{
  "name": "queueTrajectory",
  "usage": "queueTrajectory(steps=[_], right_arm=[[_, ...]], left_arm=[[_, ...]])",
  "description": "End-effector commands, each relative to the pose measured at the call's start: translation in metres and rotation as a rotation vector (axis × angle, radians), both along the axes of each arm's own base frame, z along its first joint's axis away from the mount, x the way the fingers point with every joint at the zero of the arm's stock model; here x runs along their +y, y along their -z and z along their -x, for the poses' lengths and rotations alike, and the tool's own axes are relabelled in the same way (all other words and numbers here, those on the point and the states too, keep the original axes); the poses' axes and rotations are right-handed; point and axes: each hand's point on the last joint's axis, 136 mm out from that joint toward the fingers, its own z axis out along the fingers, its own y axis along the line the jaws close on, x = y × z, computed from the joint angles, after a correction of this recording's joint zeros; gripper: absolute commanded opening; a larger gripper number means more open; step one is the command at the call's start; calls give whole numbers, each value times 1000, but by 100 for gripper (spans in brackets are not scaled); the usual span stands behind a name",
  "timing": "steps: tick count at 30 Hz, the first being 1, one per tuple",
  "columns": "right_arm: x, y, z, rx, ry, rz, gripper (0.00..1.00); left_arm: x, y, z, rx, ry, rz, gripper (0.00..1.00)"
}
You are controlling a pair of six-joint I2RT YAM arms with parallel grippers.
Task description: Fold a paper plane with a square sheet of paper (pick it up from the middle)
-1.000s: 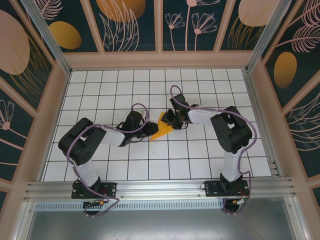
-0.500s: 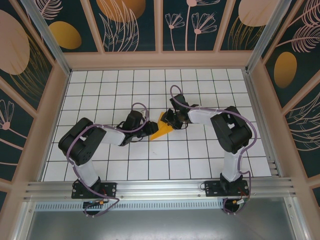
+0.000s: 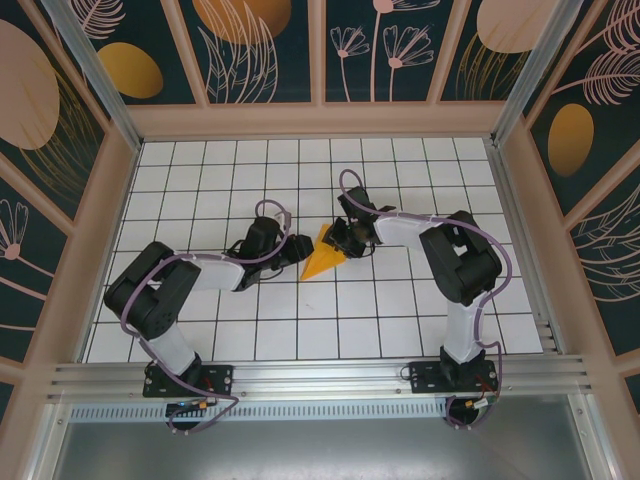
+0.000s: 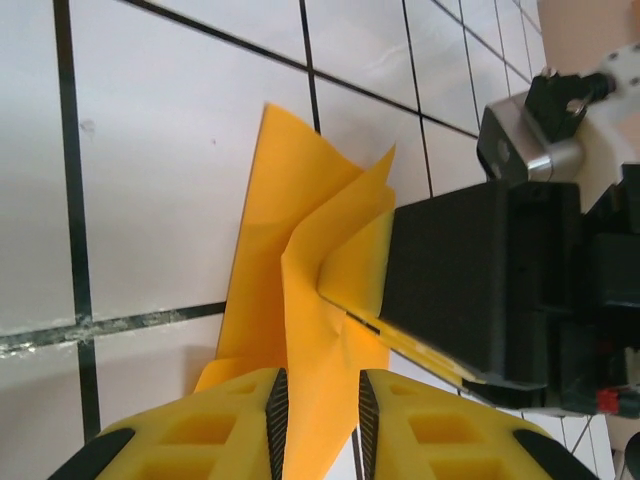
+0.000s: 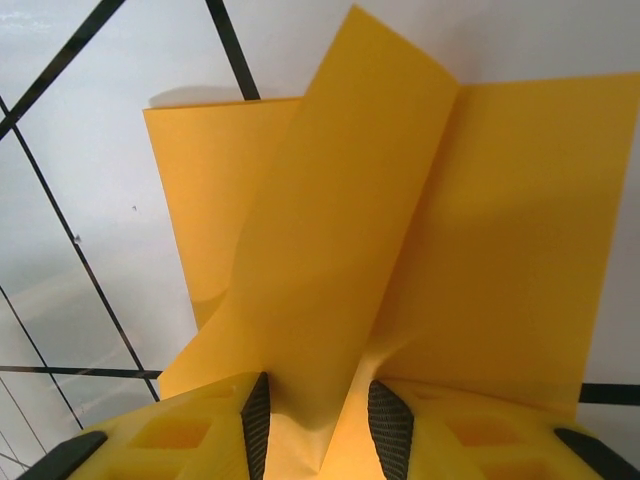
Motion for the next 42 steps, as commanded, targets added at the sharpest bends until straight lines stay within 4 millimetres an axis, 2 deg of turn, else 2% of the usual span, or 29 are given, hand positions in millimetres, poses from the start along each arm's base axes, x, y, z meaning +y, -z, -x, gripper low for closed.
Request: queueTrajectory(steps=[1, 8, 12, 13, 19, 23, 26, 42], right_arm=[[-61, 89, 47, 187, 27, 304, 40], [-61, 91, 48, 197, 28, 310, 44], [-61, 94, 50, 213, 37, 310, 44], [-61, 94, 50, 214, 38, 308, 45], [-62, 97, 52, 228, 46, 309, 45], [-63, 97, 52, 233, 54, 307, 44], [-64, 96, 52, 234, 56, 306, 40], [-65, 99, 55, 243, 55, 303, 36]], left_arm=[[5, -2, 0, 4, -23, 2, 27], [-10, -10, 7, -2, 62, 72, 27], [-18, -15, 14, 3, 112, 125, 22], [-19, -5, 17, 29, 121, 123, 22], [-24, 10, 23, 83, 148, 120, 20], [-18, 31, 21, 135, 117, 49, 19], [-11, 42, 18, 159, 80, -2, 14], [-8, 50, 16, 179, 60, -35, 8]])
